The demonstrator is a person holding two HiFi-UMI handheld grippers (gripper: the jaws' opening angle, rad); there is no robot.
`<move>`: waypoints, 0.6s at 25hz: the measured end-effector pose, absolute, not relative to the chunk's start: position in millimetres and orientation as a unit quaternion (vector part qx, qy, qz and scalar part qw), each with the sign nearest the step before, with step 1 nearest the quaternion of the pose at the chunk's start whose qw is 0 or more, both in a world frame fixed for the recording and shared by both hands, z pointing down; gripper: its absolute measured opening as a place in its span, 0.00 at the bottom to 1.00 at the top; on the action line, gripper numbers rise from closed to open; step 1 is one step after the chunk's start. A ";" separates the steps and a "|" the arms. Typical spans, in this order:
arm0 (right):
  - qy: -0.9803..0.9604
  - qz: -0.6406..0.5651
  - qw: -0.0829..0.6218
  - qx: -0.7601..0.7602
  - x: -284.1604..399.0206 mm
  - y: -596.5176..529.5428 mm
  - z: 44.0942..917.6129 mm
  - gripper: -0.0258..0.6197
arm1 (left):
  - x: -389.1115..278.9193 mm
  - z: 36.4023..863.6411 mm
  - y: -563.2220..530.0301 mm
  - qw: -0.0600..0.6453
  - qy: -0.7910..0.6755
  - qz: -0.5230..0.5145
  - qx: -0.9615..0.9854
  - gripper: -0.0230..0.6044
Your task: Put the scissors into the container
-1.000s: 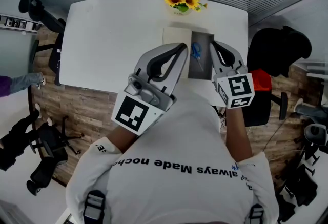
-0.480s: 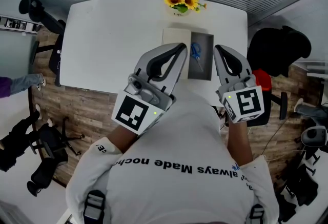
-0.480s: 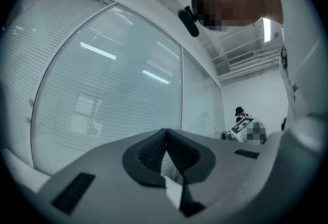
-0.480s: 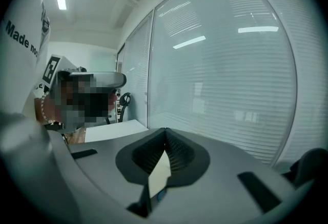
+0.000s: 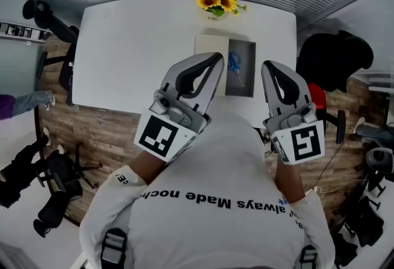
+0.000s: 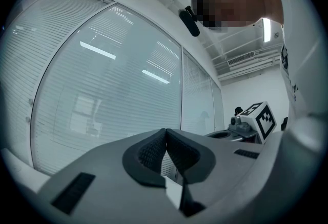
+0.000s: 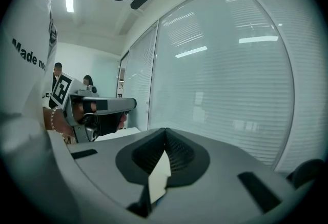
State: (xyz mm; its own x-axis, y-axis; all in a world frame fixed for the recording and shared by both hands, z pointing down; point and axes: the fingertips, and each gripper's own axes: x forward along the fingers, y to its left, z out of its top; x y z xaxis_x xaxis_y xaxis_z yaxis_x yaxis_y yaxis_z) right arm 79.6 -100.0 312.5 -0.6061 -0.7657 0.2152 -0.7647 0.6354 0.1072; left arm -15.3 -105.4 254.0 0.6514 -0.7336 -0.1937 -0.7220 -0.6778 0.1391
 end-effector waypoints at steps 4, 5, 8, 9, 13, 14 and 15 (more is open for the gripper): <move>-0.898 -0.012 0.122 0.424 78.7 -93.7 304.0 0.05 | -15.2 253.1 -106.1 0.025 -0.401 -0.118 0.908 0.07; -0.898 -0.013 0.120 0.423 79.1 -91.6 301.7 0.05 | -15.3 252.8 -105.8 0.025 -0.401 -0.118 0.908 0.07; -0.898 -0.018 0.116 0.424 80.7 -86.4 294.9 0.05 | -16.0 251.8 -105.3 0.024 -0.401 -0.119 0.908 0.07; -0.898 -0.020 0.115 0.424 81.0 -85.2 293.1 0.05 | -16.2 251.8 -105.5 0.024 -0.402 -0.119 0.908 0.07; -0.897 -0.022 0.109 0.428 83.1 -82.5 288.2 0.05 | -15.3 252.7 -105.3 0.022 -0.400 -0.119 0.909 0.07; -0.897 -0.023 0.108 0.428 83.8 -81.6 287.4 0.05 | -15.3 253.4 -105.3 0.024 -0.400 -0.118 0.908 0.07; -0.897 -0.023 0.107 0.428 84.4 -80.8 286.3 0.05 | -15.4 253.9 -105.3 0.025 -0.401 -0.118 0.908 0.07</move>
State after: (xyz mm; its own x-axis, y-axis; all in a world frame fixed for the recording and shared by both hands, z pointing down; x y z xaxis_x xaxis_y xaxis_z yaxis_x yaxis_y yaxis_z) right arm 84.4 -80.8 286.3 -0.6110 -0.7729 0.1714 -0.7629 0.6326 0.1332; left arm -15.4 -105.3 253.9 0.6512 -0.7337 -0.1943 -0.7219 -0.6777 0.1399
